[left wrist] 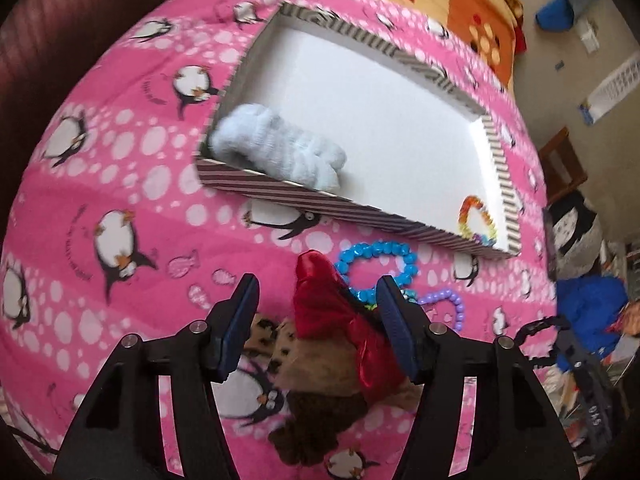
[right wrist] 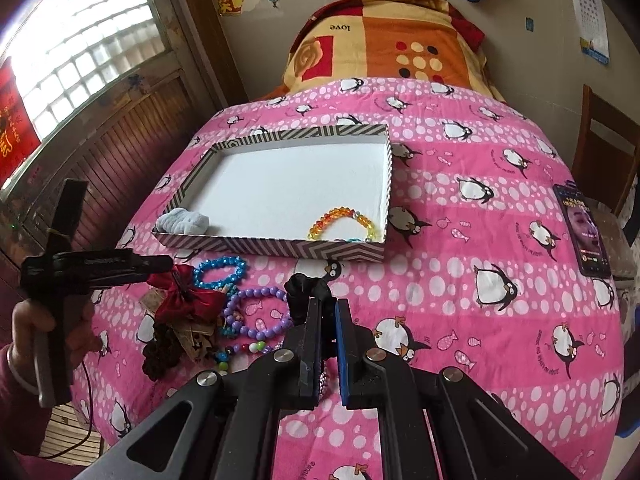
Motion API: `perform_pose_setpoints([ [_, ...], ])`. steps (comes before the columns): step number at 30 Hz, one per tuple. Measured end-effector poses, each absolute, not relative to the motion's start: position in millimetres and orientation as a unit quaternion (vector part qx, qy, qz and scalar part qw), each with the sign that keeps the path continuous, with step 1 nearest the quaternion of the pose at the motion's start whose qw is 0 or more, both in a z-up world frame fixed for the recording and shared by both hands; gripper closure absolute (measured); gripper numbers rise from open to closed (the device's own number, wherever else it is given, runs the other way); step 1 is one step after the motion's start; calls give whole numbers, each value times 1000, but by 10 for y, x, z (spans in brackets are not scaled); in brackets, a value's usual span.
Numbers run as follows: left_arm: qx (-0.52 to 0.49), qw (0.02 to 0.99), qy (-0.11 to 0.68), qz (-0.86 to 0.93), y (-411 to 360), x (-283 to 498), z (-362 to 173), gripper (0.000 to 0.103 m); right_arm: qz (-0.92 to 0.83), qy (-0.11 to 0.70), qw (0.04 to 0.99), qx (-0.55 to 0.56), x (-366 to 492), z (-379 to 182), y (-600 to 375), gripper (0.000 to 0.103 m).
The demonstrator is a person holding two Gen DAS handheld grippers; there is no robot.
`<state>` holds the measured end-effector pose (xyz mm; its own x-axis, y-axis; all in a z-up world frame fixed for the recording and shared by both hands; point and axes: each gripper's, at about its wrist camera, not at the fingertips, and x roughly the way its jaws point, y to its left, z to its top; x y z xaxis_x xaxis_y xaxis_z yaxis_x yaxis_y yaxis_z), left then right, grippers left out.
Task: Organize jewelry
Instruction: 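Carry the red bow and black scrunchie into the tray with both grippers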
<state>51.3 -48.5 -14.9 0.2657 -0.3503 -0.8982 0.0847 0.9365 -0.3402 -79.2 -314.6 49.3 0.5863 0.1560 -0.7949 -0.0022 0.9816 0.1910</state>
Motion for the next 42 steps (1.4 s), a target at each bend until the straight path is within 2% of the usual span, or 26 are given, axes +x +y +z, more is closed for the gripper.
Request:
perform_pose_setpoints([
  [1,-98,785,596,-139,-541,530,-183,71,45,455,885,86,-780,479,-3155,97],
  [2,-84,782,601,-139,-590,537,-217,81,45,457,884,87,-770,467,-3157,97],
  [3,-81,783,601,-140,-597,551,-245,83,46,457,884,87,-763,462,-3157,97],
  [4,-79,785,598,-141,-604,558,-245,92,48,458,884,87,-754,458,-3152,97],
  [7,-84,793,587,-138,-576,566,-166,97,54,456,884,84,-730,465,-3122,97],
  [26,-120,835,503,-188,-551,726,829,99,74,423,900,74,-346,751,-3005,97],
  [32,-114,841,499,-177,-670,1000,851,99,85,423,898,84,23,739,-2977,97],
  [42,-120,832,530,-114,-609,1640,429,99,107,468,870,114,731,272,-2842,97],
])
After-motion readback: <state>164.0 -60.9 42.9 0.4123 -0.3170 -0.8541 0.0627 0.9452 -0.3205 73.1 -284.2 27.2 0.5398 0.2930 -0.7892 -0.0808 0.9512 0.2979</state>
